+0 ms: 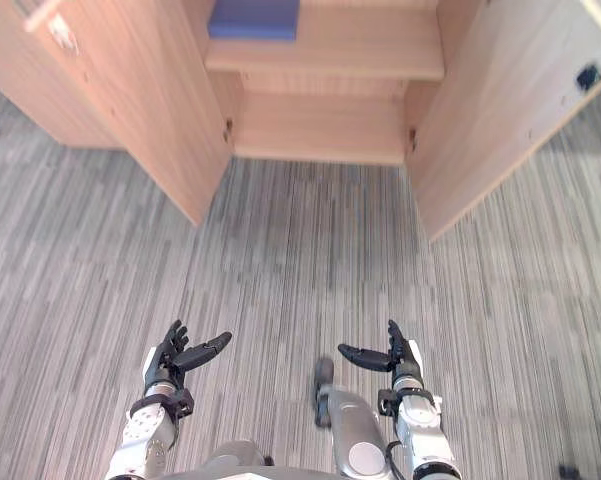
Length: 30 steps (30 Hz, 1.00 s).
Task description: Walk over to the cabinet, pick up the folder, carry it to the office cabinet, place the folder inside the office cabinet, then close the office cabinet door
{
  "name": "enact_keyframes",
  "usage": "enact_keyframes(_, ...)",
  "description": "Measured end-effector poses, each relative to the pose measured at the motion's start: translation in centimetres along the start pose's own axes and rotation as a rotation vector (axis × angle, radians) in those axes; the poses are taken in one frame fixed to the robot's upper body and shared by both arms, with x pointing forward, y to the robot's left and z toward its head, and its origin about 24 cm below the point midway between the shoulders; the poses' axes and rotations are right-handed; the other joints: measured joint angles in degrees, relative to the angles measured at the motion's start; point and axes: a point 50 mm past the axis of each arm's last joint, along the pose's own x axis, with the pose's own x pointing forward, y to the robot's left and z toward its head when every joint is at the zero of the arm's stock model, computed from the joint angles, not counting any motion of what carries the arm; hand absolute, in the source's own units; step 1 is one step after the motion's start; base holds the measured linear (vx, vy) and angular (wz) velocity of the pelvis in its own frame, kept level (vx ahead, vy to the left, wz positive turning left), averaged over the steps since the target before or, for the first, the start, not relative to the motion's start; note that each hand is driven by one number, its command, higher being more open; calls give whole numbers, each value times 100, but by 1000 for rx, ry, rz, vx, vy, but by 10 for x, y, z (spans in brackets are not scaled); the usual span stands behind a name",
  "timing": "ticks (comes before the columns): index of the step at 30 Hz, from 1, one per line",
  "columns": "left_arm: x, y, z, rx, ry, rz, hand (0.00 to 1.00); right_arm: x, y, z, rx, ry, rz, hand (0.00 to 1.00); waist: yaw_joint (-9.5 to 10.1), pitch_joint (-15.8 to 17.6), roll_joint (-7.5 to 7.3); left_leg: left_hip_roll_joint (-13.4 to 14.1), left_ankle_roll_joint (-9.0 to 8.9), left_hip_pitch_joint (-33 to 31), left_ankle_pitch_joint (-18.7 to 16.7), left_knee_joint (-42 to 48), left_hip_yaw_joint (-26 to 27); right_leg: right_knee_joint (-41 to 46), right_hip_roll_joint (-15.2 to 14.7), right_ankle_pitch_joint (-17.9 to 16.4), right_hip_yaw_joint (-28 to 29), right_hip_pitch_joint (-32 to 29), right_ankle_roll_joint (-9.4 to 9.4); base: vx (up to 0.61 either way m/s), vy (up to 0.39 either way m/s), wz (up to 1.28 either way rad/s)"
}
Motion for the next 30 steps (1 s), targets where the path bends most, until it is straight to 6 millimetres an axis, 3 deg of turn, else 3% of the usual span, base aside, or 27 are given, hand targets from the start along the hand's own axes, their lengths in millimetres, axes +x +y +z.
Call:
enact_keyframes(2,-2,0,1,5,-9,-10,100,3,7,13,18,-56,17,100,225,44,-156,67,166,-846,-387,-134,322,-451,-44,-96,422,628,24,706,-12,-72)
enact_keyframes(4,-4,-1,-3,12,7,-17,100,9,10,25,17,-93,26,100,388,80,-243,-210,133,-1397,-541,-1321,279,-632,-240,-211,754,953,176,555,107,-92)
enact_keyframes(5,-5,-1,-6,12,17,-24,100,12,10,31,16,-107,28,100,425,104,-285,-477,34,-1624,-470,-2381,102,-690,-421,-350,923,1158,323,554,184,-75)
enact_keyframes(6,-8,-1,-10,8,31,-25,100,13,8,31,13,-105,25,100,448,97,-275,-641,-85,-1670,-229,-3350,-107,-713,-516,-468,1032,1311,444,700,271,-98)
enact_keyframes(7,-13,0,-18,1,57,-18,100,13,3,25,3,-79,11,100,515,6,-144,-713,-216,-1564,914,-4714,-423,-784,-500,-658,1245,1577,576,743,338,-88)
enact_keyframes(8,-14,2,-20,2,66,-11,100,13,4,20,5,-60,11,100,551,-7,-200,-758,-60,-1492,1238,-4671,-452,-768,-576,-742,1362,1671,649,648,320,-58)
enact_keyframes(9,-12,4,-19,10,71,-6,100,12,6,14,13,-33,13,100,523,-117,-354,-921,23,-1504,1054,-4571,-385,-584,-781,-805,1385,1598,668,638,339,-10)
enact_keyframes(12,-12,1,-17,25,62,-22,100,6,5,1,21,9,6,100,521,-133,-436,-1137,229,-1125,420,-4313,-124,1237,-1105,-889,1567,1056,924,550,288,-15)
enact_keyframes(13,-14,3,-22,38,81,-18,100,4,8,-4,20,25,18,100,467,-124,-450,-1244,290,-667,168,-4372,-10,2566,-1253,-584,1649,649,1381,626,298,-49)
enact_keyframes(14,-16,7,-24,52,91,-12,100,3,14,-8,13,42,39,100,414,-116,-448,-1293,335,-194,6,-4492,110,3964,-1343,-491,1704,151,1529,483,214,-38)
enact_keyframes(15,-16,8,-24,57,92,-10,100,3,18,-10,5,50,57,100,369,-113,-440,-1303,343,34,-36,-4569,122,4480,-1350,-572,1642,-82,1387,430,150,-24)
enact_keyframes(16,-16,9,-23,68,86,-11,100,2,24,-12,-11,57,87,100,306,-121,-435,-1306,354,404,-47,-4802,114,4892,-1355,-746,1350,-444,1101,316,88,-4)
enact_keyframes(17,-15,11,-19,77,71,-10,100,1,29,-12,-16,54,107,100,270,-127,-440,-1293,356,640,-48,-5007,101,4851,-1351,-845,1113,-696,972,451,64,3)
enact_keyframes(19,-12,11,-15,79,54,-6,100,1,34,-10,-7,43,119,100,230,-133,-451,-1278,331,992,-75,-5346,67,4285,-1306,-1025,851,-1122,890,410,-12,11)
enact_keyframes(21,-11,9,-14,73,52,-4,100,1,33,-13,-8,57,117,100,193,-130,-446,-1196,280,1266,-107,-5432,-97,2491,-1103,-973,801,-1233,912,370,-119,35)
enact_keyframes(22,-11,9,-14,72,52,-3,100,0,32,-14,-9,60,116,100,189,-136,-452,-1174,216,1315,-149,-5432,-148,1967,-1043,-839,833,-1196,930,287,-128,45)
enact_keyframes(23,-11,9,-15,74,54,-2,100,-1,32,-17,-8,67,114,100,196,-165,-501,-1180,42,1390,-276,-5418,-204,1197,-951,-424,915,-1104,857,389,-198,53)
enact_keyframes(24,-13,12,-18,78,64,4,100,-4,30,-21,-8,80,110,100,198,-248,-640,-1247,-112,1472,-614,-5278,-353,848,-966,502,1074,-1121,759,459,-242,54)
enact_keyframes(25,-15,8,-27,60,104,7,100,-2,23,-26,-28,113,97,100,212,-249,-440,-1045,-224,1483,-786,-4967,-480,1234,-856,204,892,-1115,683,462,-266,43)
enact_keyframes(26,-17,8,-30,59,114,7,100,-3,23,-27,-28,122,95,100,223,-266,-442,-976,-227,1392,-787,-4664,-492,1223,-872,44,874,-1039,692,494,-345,41)
enact_keyframes(27,-24,5,-38,36,133,8,100,-6,21,-27,-20,109,85,100,212,-259,-306,-541,-203,707,-700,-2842,-449,1094,-672,-251,639,-651,580,495,-349,31)
enact_keyframes(28,-27,3,-43,23,152,11,100,-10,20,-30,-14,111,78,100,255,-270,-252,-189,-174,307,-448,-1799,-368,993,-515,-355,590,-375,411,566,-347,14)
enact_keyframes(29,-30,3,-47,19,168,10,100,-11,23,-30,-4,109,79,100,323,-275,-273,12,-145,95,-473,-1308,-232,889,-441,-455,607,-114,288,357,-161,-13)
enact_keyframes(30,-31,1,-48,19,173,5,100,-11,23,-29,-1,105,79,100,345,-270,-293,40,-133,10,-527,-1251,-162,815,-441,-479,628,-4,259,348,-106,-23)
